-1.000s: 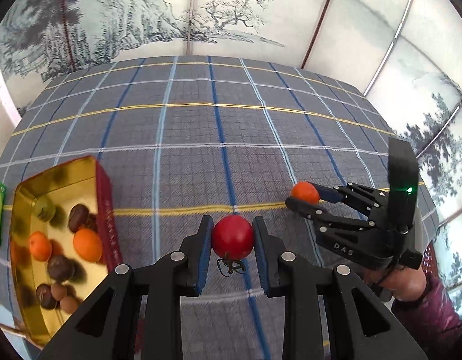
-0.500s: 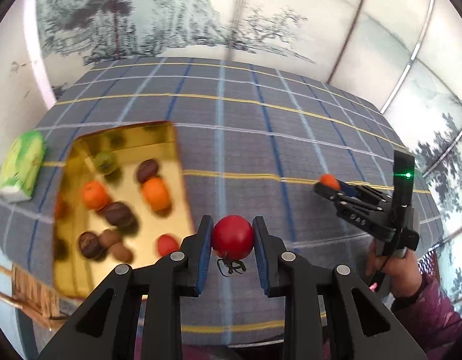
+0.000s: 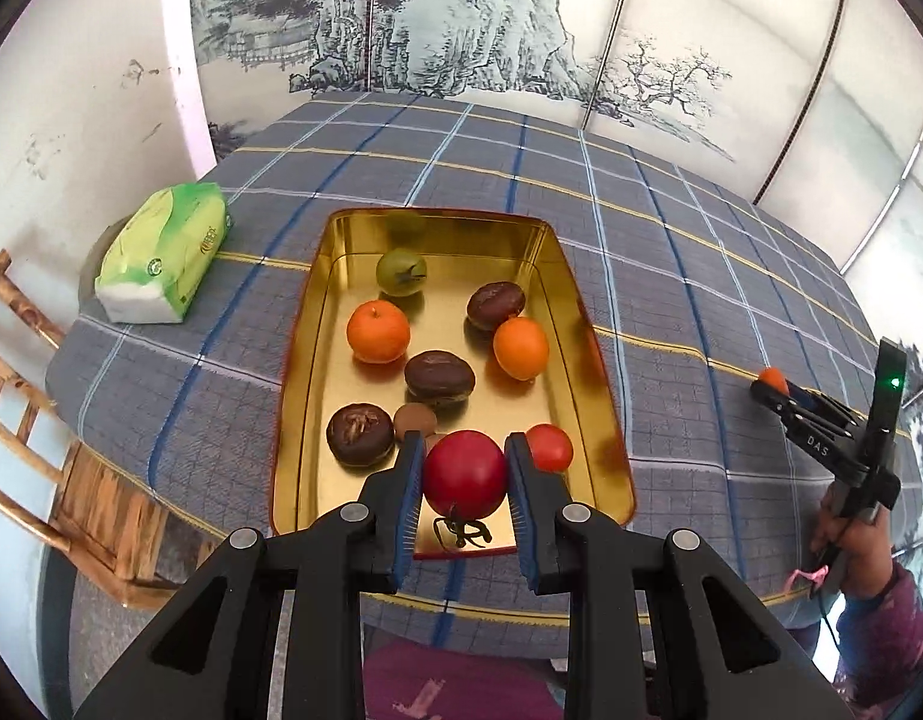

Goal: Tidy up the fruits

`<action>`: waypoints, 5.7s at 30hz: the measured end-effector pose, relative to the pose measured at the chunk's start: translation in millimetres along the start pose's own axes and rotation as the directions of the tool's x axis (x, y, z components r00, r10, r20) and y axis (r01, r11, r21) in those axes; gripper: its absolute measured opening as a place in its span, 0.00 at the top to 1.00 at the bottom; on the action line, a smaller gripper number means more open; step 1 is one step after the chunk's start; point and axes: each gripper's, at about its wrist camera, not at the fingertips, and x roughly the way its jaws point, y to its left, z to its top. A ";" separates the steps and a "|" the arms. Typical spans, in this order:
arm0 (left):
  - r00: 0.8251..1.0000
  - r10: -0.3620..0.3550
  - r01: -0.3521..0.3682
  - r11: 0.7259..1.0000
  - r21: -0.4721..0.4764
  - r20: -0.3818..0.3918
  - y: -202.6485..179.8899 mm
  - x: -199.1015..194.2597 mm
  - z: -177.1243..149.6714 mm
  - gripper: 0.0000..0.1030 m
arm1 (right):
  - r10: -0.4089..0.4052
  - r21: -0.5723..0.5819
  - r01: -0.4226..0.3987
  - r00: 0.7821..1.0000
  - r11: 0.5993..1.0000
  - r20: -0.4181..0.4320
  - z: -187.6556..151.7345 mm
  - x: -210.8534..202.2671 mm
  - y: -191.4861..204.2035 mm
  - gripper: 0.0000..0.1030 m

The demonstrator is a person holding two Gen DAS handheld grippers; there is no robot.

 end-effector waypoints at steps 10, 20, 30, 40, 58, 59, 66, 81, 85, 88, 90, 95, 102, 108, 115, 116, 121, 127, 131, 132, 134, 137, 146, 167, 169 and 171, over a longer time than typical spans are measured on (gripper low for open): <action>0.999 -0.036 0.036 0.999 0.015 -0.009 -5.4 16.9 9.6 0.73 | -0.012 -0.002 0.012 1.000 1.000 -0.012 0.3 3.1 -1.5 0.66; 0.999 -0.054 0.054 0.999 0.008 0.000 -8.3 40.2 39.4 0.73 | -0.018 -0.011 0.018 1.000 1.000 -0.021 -0.4 5.4 0.7 0.66; 0.998 -0.054 0.052 0.998 -0.032 -0.044 -6.3 84.4 74.9 0.73 | -0.020 -0.015 0.020 0.999 1.000 -0.025 -0.9 6.9 1.4 0.66; 0.997 -0.022 0.018 0.998 -0.058 -0.077 0.5 110.3 86.0 0.73 | -0.020 -0.016 0.020 0.999 1.000 -0.026 -1.3 7.8 2.7 0.66; 0.997 0.041 -0.043 0.999 -0.018 -0.069 -5.3 113.5 84.2 0.72 | -0.022 -0.018 0.021 0.999 1.000 -0.026 -0.9 7.5 2.6 0.66; 0.997 0.044 -0.046 0.999 -0.017 -0.067 -5.8 112.7 84.2 0.72 | -0.022 -0.018 0.021 0.999 1.000 -0.026 -0.9 7.4 2.6 0.66; 0.996 0.080 -0.081 0.997 -0.005 -0.048 -11.4 101.7 80.4 0.68 | -0.026 -0.020 0.025 0.999 0.999 -0.026 -0.5 7.1 2.6 0.66; 0.972 0.229 -0.229 0.973 -0.003 0.050 -18.7 50.4 55.2 0.27 | 0.007 0.020 -0.007 0.999 1.000 -0.037 -2.8 2.1 5.5 0.66; 0.974 0.223 -0.223 0.975 -0.010 0.048 -19.1 42.2 48.8 0.27 | 0.021 0.013 -0.021 0.999 1.000 -0.034 -4.2 -4.2 14.8 0.66; 0.974 0.221 -0.221 0.975 -0.015 0.049 -20.3 37.3 45.0 0.27 | 0.043 0.001 -0.043 0.999 0.999 -0.028 -3.3 -11.0 25.8 0.66; 0.975 0.216 -0.215 0.976 -0.018 0.051 -19.6 34.3 42.7 0.27 | 0.066 -0.004 -0.066 0.998 0.998 -0.026 -1.1 -14.8 34.2 0.66; 0.973 0.223 -0.222 0.975 -0.022 0.065 -18.2 25.1 35.8 0.27 | 0.122 -0.052 -0.122 0.993 0.991 -0.009 7.7 -27.6 64.6 0.66; 0.970 0.228 -0.226 0.973 -0.044 0.082 -9.0 17.8 31.2 0.27 | 0.226 -0.115 -0.223 0.974 0.968 0.010 29.0 -44.5 112.4 0.66; 0.971 0.221 -0.213 0.973 -0.087 0.093 3.7 15.0 27.3 0.27 | 0.282 -0.174 -0.278 0.959 0.945 0.000 43.5 -43.7 150.8 0.66; 0.965 0.227 -0.212 0.969 -0.124 0.127 19.7 10.0 23.0 0.27 | 0.318 -0.202 -0.319 0.947 0.926 -0.036 50.0 -27.3 181.4 0.66; 0.965 0.229 -0.213 0.969 -0.125 0.127 21.2 10.0 22.8 0.27 | 0.322 -0.205 -0.324 0.946 0.924 -0.044 50.5 -23.4 185.6 0.66; 0.969 0.220 -0.204 0.969 -0.136 0.115 32.9 11.2 21.6 0.26 | 0.335 -0.214 -0.344 0.939 0.914 -0.078 51.7 -6.5 203.5 0.66; 0.960 0.238 -0.222 0.968 -0.119 0.144 38.2 6.0 22.4 0.26 | 0.337 -0.238 -0.354 0.935 0.905 -0.110 51.3 13.3 226.8 0.66; 0.956 0.242 -0.224 0.967 -0.119 0.166 41.7 1.0 22.5 0.26 | 0.333 -0.240 -0.354 0.935 0.904 -0.127 49.6 25.1 236.2 0.66; 0.955 0.245 -0.227 0.966 -0.120 0.169 42.4 0.2 22.5 0.26 | 0.331 -0.240 -0.353 0.935 0.904 -0.129 48.8 27.6 238.0 0.66; 0.953 0.251 -0.232 0.965 -0.125 0.171 44.3 -0.6 23.1 0.26 | 0.329 -0.243 -0.353 0.934 0.904 -0.137 47.1 32.4 241.8 0.66; 0.951 0.260 -0.242 0.962 -0.123 0.166 45.1 -0.8 23.1 0.24 | 0.317 -0.254 -0.345 0.937 0.903 -0.147 44.0 38.8 246.9 0.66; 0.941 0.284 -0.266 0.957 -0.116 0.182 48.0 -2.2 25.4 0.17 | 0.303 -0.248 -0.340 0.936 0.907 -0.177 37.7 54.8 249.1 0.64; 0.872 0.322 -0.286 0.946 -0.151 0.369 25.1 -55.7 38.3 0.00 | 0.090 -0.270 0.006 0.935 0.963 0.342 54.5 -49.7 245.4 0.01; 0.854 0.321 -0.280 0.947 -0.158 0.410 20.0 -70.7 40.3 0.00 | 0.061 -0.258 0.047 0.915 0.965 0.398 55.3 -62.0 243.3 0.01; 0.835 0.316 -0.269 0.949 -0.166 0.450 16.3 -85.8 40.5 0.00 | 0.045 -0.247 0.074 0.895 0.966 0.443 56.0 -74.0 241.8 0.01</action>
